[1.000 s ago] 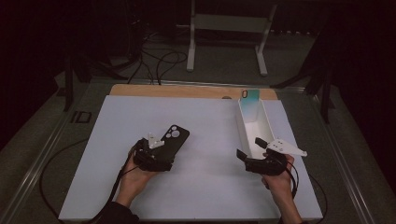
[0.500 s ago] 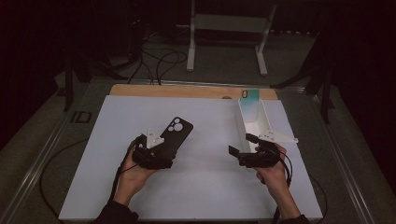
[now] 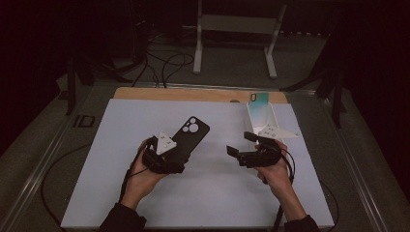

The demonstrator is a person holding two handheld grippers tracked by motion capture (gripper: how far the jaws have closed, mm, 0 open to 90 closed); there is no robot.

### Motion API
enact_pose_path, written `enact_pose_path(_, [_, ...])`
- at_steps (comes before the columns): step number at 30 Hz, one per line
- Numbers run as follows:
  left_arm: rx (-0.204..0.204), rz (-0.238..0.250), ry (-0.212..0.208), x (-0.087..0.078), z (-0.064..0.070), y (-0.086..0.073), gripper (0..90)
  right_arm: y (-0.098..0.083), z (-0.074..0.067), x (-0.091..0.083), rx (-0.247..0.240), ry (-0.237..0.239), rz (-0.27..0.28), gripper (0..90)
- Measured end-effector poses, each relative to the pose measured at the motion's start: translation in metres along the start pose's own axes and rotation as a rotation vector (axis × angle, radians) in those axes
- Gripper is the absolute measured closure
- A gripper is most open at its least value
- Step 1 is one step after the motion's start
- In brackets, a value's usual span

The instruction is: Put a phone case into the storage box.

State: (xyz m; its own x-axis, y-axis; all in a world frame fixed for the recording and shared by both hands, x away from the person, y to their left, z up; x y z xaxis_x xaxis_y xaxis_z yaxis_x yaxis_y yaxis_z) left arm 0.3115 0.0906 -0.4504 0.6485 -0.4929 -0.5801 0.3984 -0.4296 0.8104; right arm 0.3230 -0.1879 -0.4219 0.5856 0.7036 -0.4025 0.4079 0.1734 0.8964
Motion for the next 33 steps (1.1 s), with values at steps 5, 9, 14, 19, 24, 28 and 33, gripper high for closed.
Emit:
enact_pose_path(5, [0.028, 0.019, -0.018, 0.001, 0.006, 0.006, 16.4, 0.007, -0.006, 0.008, -0.007, 0.026, -0.01, 8.8])
enact_pose_path(9, [0.036, 0.033, -0.029, 0.001, 0.009, 0.008, 16.4, 0.01, -0.007, 0.015, 0.008, 0.047, -0.017, 8.8])
enact_pose_path(14, [0.071, 0.064, -0.069, 0.0, 0.015, 0.013, 16.4, 0.014, -0.008, 0.022, 0.035, 0.078, -0.026, 10.8])
enact_pose_path(19, [0.093, 0.096, -0.091, -0.002, 0.022, 0.019, 16.4, 0.017, -0.012, 0.028, 0.043, 0.101, -0.04, 13.0])
enact_pose_path(24, [0.11, 0.123, -0.112, -0.003, 0.027, 0.025, 16.3, 0.02, -0.016, 0.032, 0.057, 0.133, -0.047, 16.8])
enact_pose_path(28, [0.118, 0.135, -0.129, -0.002, 0.03, 0.027, 16.2, 0.023, -0.019, 0.034, 0.074, 0.165, -0.046, 28.0])
enact_pose_path(33, [0.116, 0.155, -0.141, -0.002, 0.033, 0.029, 16.2, 0.023, -0.024, 0.037, 0.087, 0.222, -0.059, 45.0])
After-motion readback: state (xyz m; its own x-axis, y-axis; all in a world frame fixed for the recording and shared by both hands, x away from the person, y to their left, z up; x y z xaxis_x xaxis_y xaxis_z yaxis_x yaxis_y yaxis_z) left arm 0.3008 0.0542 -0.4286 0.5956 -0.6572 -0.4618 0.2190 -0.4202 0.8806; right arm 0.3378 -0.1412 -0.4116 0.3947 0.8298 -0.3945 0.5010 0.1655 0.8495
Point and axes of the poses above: each handheld gripper's, and its own axes: x roughly forward along the jaws, y roughly out of its top, z roughly to its right, the point moved 3 cm from there along x, roughly forward along the jaws, and after that the axes turned 1 degree about -x, right-handed, at the moved point
